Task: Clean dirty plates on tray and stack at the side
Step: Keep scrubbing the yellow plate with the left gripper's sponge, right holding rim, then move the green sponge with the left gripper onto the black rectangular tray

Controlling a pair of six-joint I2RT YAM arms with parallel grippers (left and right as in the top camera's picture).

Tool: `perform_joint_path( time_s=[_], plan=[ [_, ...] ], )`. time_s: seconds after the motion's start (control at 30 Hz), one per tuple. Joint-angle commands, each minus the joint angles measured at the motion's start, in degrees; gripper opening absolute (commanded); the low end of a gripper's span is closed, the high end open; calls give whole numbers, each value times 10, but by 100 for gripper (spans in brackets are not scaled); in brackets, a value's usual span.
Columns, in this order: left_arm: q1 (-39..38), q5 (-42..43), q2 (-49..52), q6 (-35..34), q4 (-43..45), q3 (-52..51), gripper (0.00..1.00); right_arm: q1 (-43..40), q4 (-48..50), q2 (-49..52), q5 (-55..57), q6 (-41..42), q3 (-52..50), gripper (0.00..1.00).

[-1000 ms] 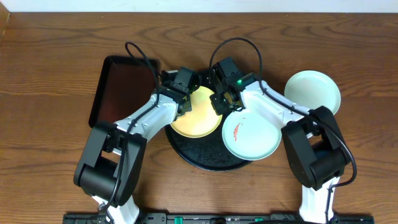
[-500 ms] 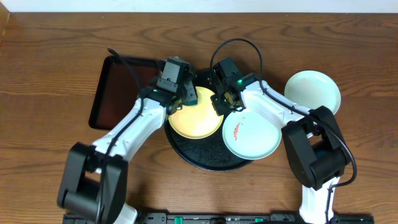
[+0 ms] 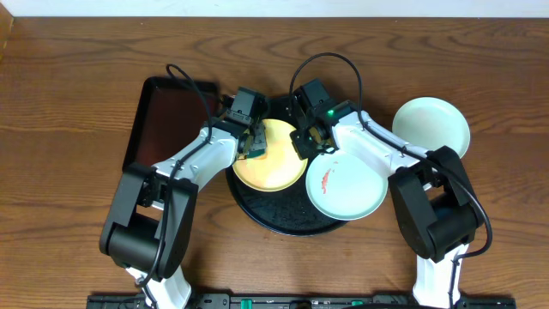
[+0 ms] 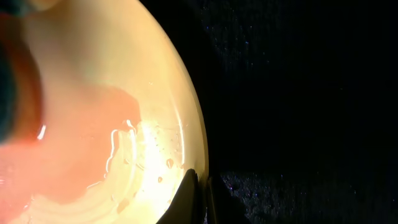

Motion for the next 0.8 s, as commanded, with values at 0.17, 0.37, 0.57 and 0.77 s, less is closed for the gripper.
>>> perform_joint_path(
  time_s=[0.17,0.37,0.57,0.77],
  plan=[
    [37,-263,-46,64,13,-9,7,-4,-19,5,35,-19,-3,1],
    [47,-260,-145,72,35,-9,7,-4,-19,5,35,-18,-3,1],
    [144,-4,-203,73,24,-9,8,-4,4,-1,-24,-18,-2,1],
    [244,84,-156,73,-16,-9,8,-3,29,-31,-25,-7,-2,1]
  ],
)
